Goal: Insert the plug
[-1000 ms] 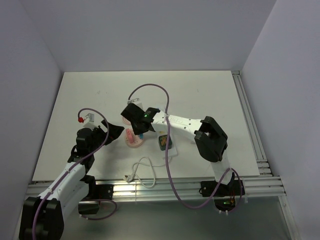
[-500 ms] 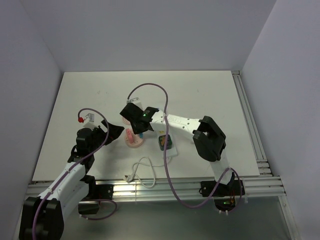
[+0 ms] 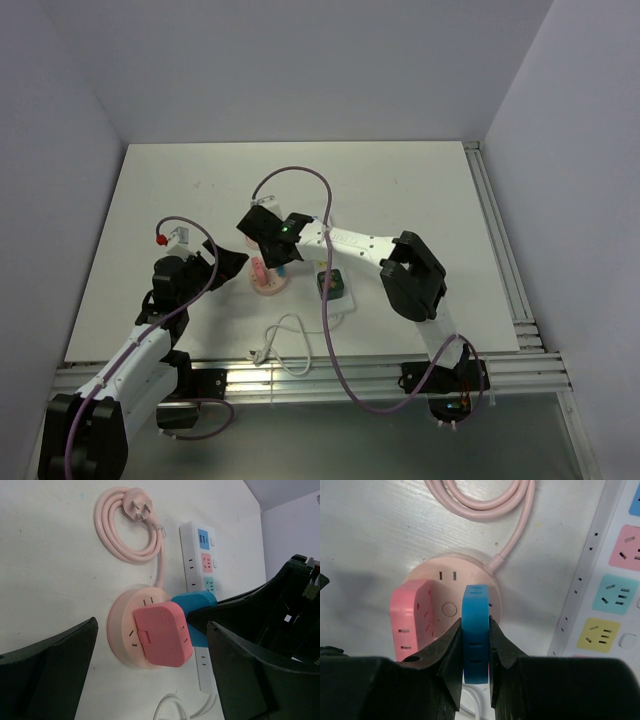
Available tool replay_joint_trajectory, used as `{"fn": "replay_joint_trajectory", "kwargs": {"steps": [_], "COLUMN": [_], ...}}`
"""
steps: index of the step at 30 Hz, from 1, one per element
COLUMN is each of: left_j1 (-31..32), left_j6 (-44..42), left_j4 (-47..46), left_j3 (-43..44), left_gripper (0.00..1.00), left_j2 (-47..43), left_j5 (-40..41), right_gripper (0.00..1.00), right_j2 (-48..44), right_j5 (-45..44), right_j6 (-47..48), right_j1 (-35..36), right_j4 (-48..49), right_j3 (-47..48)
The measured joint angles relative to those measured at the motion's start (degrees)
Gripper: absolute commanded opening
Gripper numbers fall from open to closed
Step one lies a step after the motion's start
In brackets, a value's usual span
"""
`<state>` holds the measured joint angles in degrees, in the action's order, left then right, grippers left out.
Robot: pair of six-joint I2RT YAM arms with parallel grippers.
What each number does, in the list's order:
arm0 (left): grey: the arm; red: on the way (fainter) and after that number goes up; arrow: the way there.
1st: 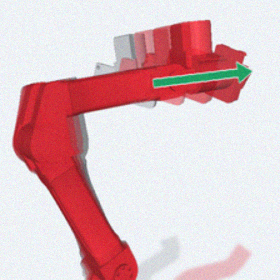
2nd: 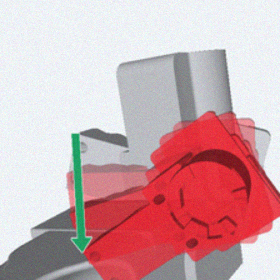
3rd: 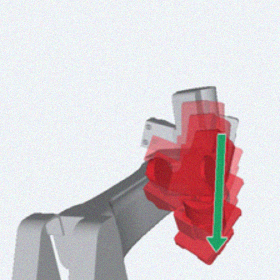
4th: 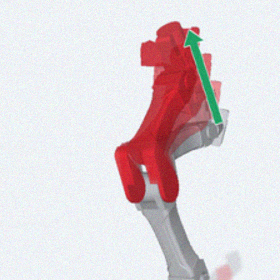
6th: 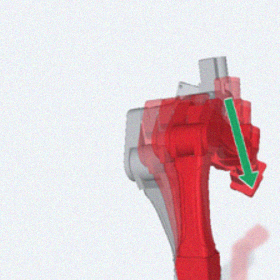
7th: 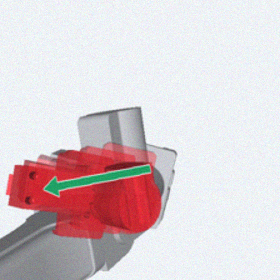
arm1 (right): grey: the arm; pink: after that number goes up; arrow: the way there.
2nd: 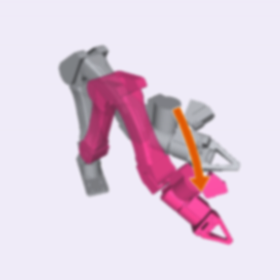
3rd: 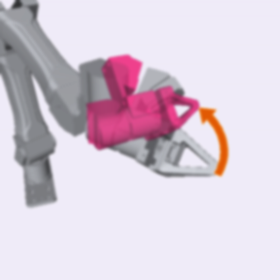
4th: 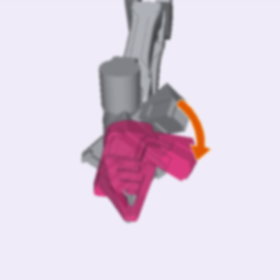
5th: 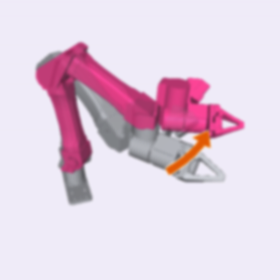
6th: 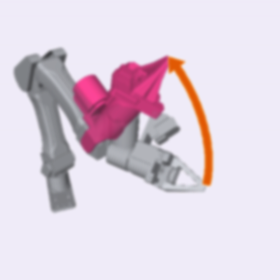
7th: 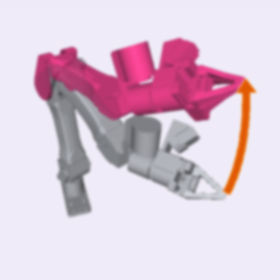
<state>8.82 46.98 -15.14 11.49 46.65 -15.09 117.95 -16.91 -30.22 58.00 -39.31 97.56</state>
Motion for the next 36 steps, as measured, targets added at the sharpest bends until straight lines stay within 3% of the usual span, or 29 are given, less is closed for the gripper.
{"fn": "replay_joint_trajectory", "kwargs": {"steps": [11,21,36], "left_j1": [0.0,0.0,0.0], "left_j6": [0.0,0.5,0.5], "left_j4": [0.3,0.4,0.5], "left_j3": [0.1,0.1,0.1], "left_gripper": [0.93,0.87,0.85], "left_j2": [1.6,2.8,2.6], "left_j5": [0.7,1.4,1.4], "right_gripper": [0.0,0.0,0.0], "right_j2": [4.2,4.6,5.0], "right_j5": [-3.0,-5.0,-5.5], "right_j6": [1.3,1.3,1.4], "right_j1": [1.6,2.5,2.8], "right_j4": [-4.9,-5.6,-5.6], "right_j3": [6.8,7.3,7.6]}}
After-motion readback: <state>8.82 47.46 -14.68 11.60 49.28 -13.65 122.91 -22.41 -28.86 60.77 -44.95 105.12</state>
